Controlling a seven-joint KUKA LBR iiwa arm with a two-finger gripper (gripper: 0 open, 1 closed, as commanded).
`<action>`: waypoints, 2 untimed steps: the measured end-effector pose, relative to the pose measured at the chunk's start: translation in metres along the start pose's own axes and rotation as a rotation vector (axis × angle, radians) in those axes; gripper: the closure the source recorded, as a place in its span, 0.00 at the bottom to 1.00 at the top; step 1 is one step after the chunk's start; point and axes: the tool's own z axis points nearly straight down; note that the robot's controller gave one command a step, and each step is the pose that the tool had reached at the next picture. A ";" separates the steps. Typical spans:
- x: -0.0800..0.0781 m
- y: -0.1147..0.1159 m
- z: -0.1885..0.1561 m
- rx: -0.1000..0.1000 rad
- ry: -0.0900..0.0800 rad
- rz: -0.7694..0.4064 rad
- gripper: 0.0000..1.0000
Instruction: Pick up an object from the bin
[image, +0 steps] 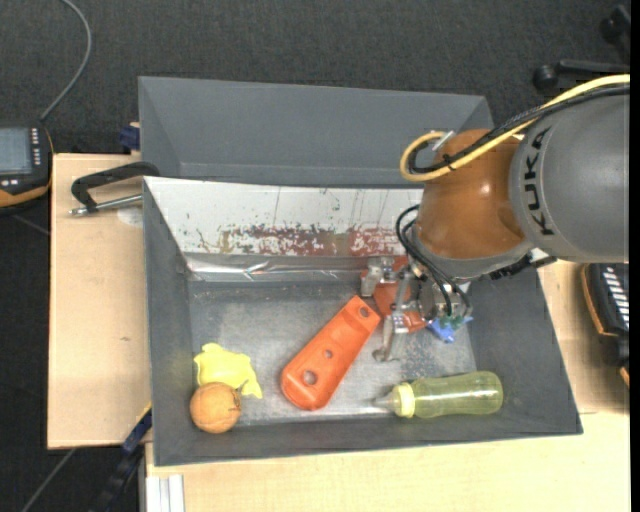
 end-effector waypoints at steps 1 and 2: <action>-0.002 0.000 -0.004 0.000 -0.008 0.000 0.00; -0.004 0.003 0.009 0.001 -0.012 -0.068 0.00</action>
Offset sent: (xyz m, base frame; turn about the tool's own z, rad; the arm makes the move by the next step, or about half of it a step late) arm 0.0042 0.0092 -0.0565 -0.2480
